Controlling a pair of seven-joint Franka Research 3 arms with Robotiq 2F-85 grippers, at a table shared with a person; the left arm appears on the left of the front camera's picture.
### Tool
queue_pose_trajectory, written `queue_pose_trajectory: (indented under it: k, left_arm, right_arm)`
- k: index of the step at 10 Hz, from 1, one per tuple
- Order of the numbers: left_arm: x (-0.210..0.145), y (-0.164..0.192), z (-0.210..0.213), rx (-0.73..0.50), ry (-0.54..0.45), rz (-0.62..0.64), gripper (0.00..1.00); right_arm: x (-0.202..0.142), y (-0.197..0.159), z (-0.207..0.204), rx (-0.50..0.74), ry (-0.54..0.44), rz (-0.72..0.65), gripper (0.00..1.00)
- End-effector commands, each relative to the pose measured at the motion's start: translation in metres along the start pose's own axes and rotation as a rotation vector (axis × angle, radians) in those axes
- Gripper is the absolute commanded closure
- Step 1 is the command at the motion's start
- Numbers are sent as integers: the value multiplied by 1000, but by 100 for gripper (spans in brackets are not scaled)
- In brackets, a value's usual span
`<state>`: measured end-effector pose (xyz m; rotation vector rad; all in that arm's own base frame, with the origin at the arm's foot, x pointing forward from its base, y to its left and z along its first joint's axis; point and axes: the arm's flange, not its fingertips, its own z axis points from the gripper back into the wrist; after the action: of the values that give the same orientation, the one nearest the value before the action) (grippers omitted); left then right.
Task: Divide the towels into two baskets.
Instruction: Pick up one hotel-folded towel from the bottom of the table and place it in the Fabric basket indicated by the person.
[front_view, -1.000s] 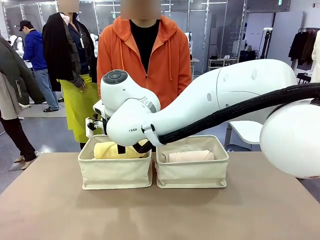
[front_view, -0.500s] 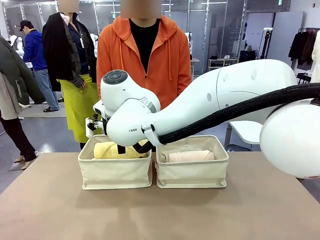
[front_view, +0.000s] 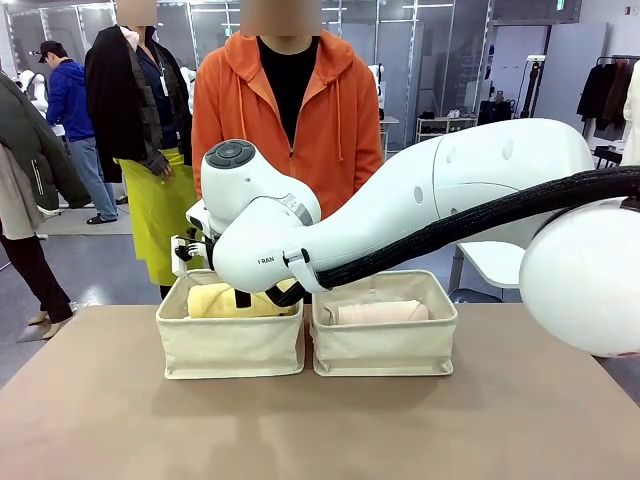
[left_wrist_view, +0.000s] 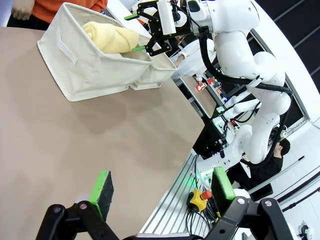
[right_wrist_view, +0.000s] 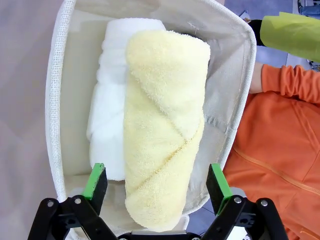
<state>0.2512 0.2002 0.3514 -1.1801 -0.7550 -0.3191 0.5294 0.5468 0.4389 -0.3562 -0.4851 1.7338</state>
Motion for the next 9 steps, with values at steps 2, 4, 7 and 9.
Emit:
queue_pose_trajectory:
  k: [2,4,7,9]
  left_arm:
    - [1,-3,2,-1,-9,-1,0]
    - [1,-3,2,-1,-9,-1,0]
    - [1,-3,2,-1,-9,-1,0]
    - [1,-3,2,-1,-9,-1,0]
  right_arm:
    - [-9,4,28,6,6,-34,0]
    - [-47,19,86,96,-112,-288,0]
    - [-114,60,134,232,-162,-539,0]
    - [-201,90,147,386,-270,-876,0]
